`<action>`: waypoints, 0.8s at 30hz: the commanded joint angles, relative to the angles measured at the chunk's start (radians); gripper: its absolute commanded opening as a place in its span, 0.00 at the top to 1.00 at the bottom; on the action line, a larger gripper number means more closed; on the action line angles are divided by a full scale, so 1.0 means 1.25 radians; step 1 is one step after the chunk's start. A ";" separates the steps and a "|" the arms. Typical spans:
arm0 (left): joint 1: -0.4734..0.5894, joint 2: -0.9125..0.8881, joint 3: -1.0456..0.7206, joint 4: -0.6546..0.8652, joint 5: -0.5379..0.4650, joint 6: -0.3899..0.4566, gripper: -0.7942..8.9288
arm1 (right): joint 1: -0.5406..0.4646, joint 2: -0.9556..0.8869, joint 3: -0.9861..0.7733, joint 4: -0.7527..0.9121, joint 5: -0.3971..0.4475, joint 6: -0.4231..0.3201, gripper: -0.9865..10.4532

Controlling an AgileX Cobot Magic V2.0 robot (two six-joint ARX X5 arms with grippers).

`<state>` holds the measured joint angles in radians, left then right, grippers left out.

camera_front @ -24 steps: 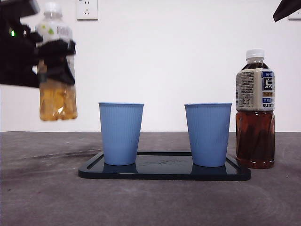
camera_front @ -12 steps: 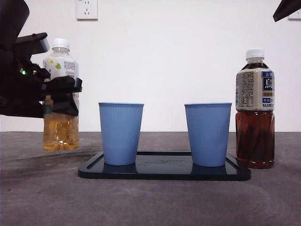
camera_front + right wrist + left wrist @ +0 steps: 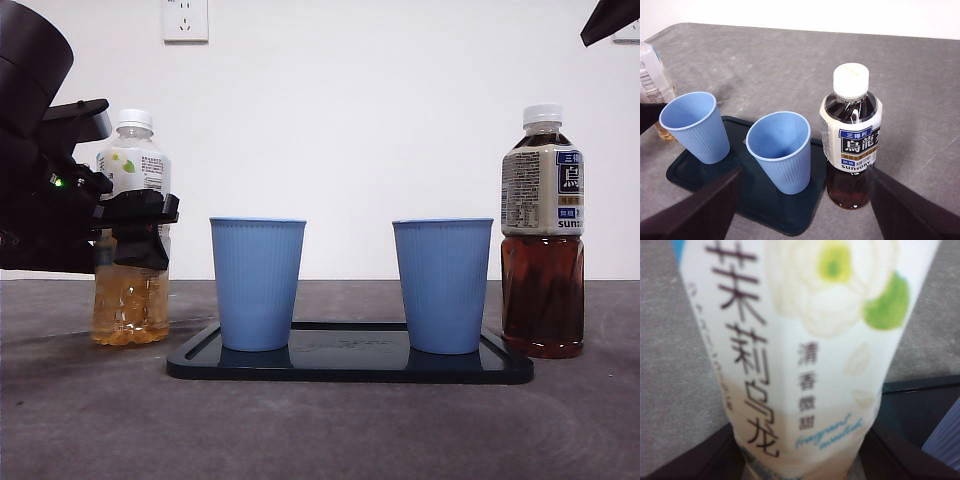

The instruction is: Pour the drink into the cup

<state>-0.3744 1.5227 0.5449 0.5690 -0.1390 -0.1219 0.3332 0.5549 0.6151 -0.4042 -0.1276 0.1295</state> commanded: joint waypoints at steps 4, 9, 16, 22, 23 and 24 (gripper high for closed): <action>-0.005 0.011 0.015 0.016 -0.002 0.000 0.59 | 0.004 0.004 0.007 0.007 0.004 -0.009 0.57; -0.005 0.004 0.015 0.001 -0.002 -0.002 0.46 | 0.004 0.004 0.007 0.007 0.004 -0.012 0.57; -0.004 -0.027 0.015 -0.062 -0.002 -0.002 0.39 | 0.004 0.004 0.007 0.008 0.004 -0.012 0.57; -0.005 -0.103 0.015 -0.136 -0.002 -0.002 0.36 | 0.004 0.004 0.007 0.006 0.004 -0.009 0.57; -0.005 -0.120 0.015 -0.154 -0.002 -0.003 0.36 | 0.004 0.004 0.007 0.005 0.004 -0.006 0.57; -0.005 -0.141 0.015 -0.177 -0.002 -0.003 0.36 | 0.004 0.004 0.007 0.004 0.004 -0.003 0.57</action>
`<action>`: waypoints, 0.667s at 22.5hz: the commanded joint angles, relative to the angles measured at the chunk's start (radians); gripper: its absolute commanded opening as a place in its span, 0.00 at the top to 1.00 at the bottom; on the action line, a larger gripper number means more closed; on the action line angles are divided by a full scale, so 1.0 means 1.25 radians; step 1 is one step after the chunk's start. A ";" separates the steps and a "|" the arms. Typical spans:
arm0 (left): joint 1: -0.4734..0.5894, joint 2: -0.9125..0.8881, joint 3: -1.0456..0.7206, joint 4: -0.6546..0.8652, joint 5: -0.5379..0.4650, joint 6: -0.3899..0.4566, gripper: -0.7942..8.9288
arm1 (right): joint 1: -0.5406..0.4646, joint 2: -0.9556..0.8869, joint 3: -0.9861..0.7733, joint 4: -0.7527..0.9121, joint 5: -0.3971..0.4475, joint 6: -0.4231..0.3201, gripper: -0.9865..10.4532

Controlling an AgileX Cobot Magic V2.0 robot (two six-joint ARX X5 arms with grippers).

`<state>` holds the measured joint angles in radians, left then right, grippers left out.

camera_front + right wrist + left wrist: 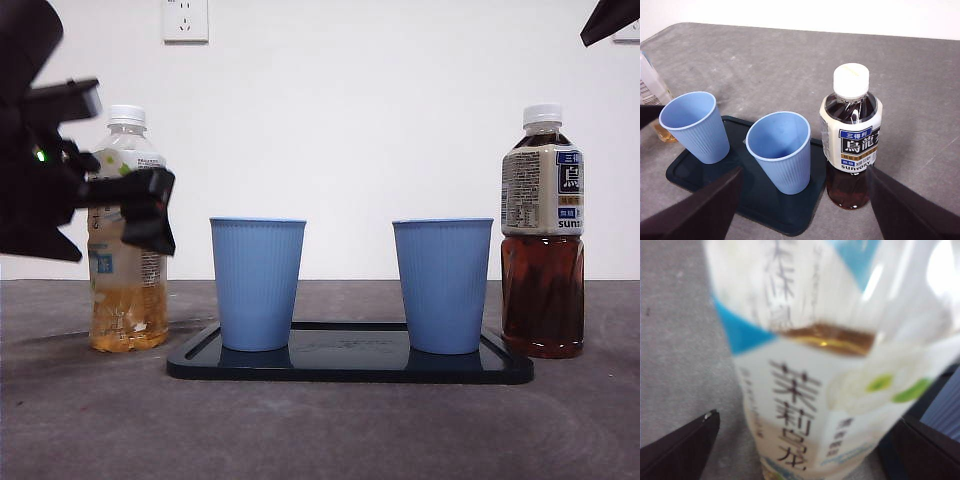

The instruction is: Pour the drink into the cup

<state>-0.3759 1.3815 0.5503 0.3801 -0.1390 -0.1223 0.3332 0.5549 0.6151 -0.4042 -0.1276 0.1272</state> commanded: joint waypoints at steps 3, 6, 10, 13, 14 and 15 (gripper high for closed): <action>-0.003 -0.098 0.011 -0.116 -0.002 -0.009 0.36 | 0.004 0.004 0.007 0.004 0.004 0.023 0.57; -0.004 -0.179 0.011 -0.216 -0.002 -0.031 0.36 | 0.004 0.005 0.007 0.002 0.003 0.051 0.57; -0.007 -0.298 0.011 -0.339 -0.002 -0.052 0.36 | 0.004 0.005 0.007 -0.022 -0.003 0.071 0.57; -0.015 -0.383 0.016 -0.426 -0.001 -0.073 0.37 | 0.004 0.005 0.007 -0.055 -0.004 0.082 0.57; -0.019 -0.413 0.018 -0.458 -0.001 -0.081 0.37 | 0.004 0.005 0.007 -0.066 -0.006 0.082 0.57; -0.022 -0.440 0.022 -0.488 0.001 -0.087 0.37 | 0.004 0.005 0.007 -0.076 -0.006 0.084 0.57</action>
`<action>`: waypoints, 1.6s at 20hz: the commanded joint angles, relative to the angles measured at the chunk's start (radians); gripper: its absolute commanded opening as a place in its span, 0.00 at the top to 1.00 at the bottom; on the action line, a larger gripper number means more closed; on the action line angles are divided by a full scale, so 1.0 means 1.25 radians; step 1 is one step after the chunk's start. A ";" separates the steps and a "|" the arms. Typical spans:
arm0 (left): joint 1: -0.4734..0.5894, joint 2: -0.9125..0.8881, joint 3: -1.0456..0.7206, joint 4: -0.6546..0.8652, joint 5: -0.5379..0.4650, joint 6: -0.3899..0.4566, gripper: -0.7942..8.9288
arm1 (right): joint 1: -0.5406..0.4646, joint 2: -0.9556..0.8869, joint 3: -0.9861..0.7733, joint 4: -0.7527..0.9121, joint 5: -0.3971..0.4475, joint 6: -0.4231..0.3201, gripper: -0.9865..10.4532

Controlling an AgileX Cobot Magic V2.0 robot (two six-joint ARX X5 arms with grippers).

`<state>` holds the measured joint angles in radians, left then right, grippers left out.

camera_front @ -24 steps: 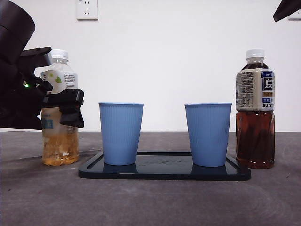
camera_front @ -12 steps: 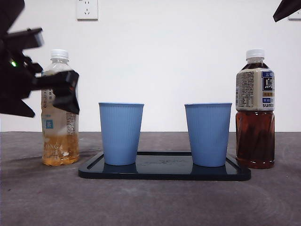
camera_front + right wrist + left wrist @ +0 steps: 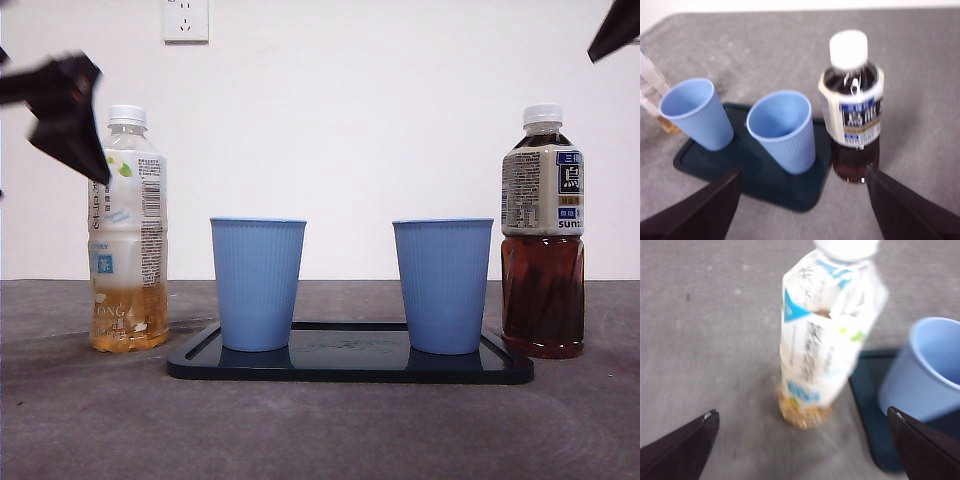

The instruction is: Pour the drink into the cup

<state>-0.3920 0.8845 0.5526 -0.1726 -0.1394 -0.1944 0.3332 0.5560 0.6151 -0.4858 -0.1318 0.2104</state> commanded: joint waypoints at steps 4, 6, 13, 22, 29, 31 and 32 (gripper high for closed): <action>-0.022 -0.127 0.039 -0.151 0.009 -0.063 0.38 | 0.004 0.004 0.007 -0.032 -0.029 0.042 0.57; -0.030 -0.169 0.056 -0.211 0.011 -0.077 0.40 | 0.004 0.004 0.007 -0.042 -0.049 0.057 0.57; -0.034 -0.233 0.076 -0.254 0.011 -0.103 0.91 | 0.004 0.004 0.007 -0.049 -0.062 0.059 0.91; -0.034 -0.234 0.076 -0.250 0.011 -0.103 0.91 | 0.004 0.003 0.007 -0.049 -0.060 0.056 0.91; -0.029 -0.238 0.076 -0.249 0.002 -0.035 0.91 | 0.004 0.003 0.007 -0.049 -0.060 0.056 0.91; 0.006 -0.274 0.072 -0.246 0.000 0.086 0.91 | 0.004 0.003 0.007 -0.049 -0.060 0.056 0.91; 0.035 -0.298 0.065 -0.231 0.000 0.130 0.91 | 0.004 0.003 0.007 -0.049 -0.060 0.056 0.91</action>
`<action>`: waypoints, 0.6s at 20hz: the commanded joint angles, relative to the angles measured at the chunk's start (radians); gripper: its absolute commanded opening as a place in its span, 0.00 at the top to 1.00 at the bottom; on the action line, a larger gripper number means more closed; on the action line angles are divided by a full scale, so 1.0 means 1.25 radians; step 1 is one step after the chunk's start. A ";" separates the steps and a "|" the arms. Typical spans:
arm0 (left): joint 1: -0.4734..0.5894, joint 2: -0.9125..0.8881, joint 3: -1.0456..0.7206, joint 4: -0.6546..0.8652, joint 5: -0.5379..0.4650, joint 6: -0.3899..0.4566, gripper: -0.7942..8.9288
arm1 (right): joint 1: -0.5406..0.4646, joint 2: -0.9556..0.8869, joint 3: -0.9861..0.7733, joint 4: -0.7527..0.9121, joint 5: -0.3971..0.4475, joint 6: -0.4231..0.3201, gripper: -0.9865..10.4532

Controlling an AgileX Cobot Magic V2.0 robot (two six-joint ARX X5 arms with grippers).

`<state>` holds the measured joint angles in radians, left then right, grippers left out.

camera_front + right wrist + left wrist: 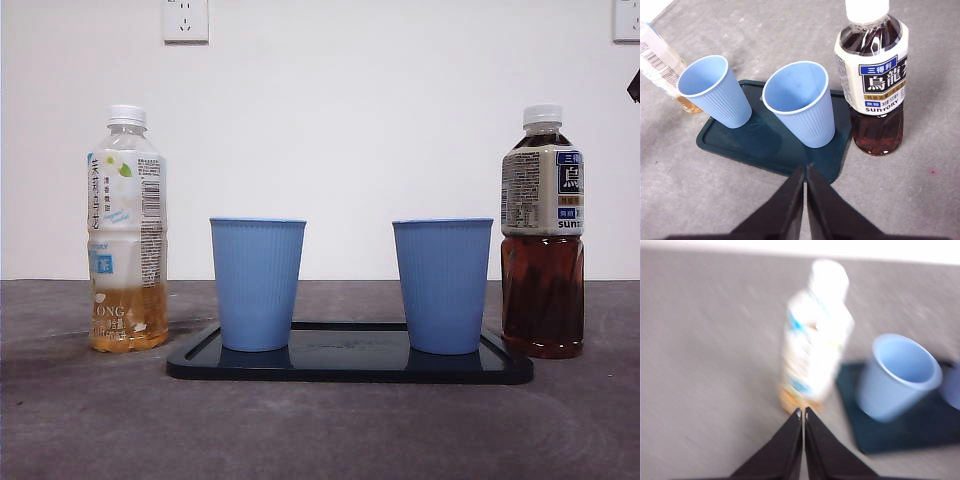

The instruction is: Pour the drink into the cup

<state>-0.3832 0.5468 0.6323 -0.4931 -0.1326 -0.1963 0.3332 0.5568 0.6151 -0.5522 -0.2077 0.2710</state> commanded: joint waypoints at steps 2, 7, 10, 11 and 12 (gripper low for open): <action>0.099 -0.092 -0.038 0.100 -0.005 0.203 0.91 | 0.004 0.002 0.007 0.005 0.001 0.008 0.91; 0.243 -0.234 -0.215 0.308 -0.005 0.298 0.91 | 0.004 0.002 0.007 0.004 0.001 0.008 0.91; 0.289 -0.295 -0.322 0.341 -0.005 0.297 0.91 | 0.004 0.002 0.007 0.005 0.001 0.008 0.91; 0.295 -0.311 -0.352 0.341 -0.005 0.297 0.91 | 0.004 0.002 0.007 0.005 0.001 0.008 0.91; 0.301 -0.325 -0.379 0.341 -0.005 0.297 0.91 | 0.004 0.002 0.007 0.005 0.001 0.008 0.91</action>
<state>-0.0082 0.1402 0.1562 -0.0788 -0.1352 0.1619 0.3332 0.5568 0.6151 -0.5518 -0.2077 0.2710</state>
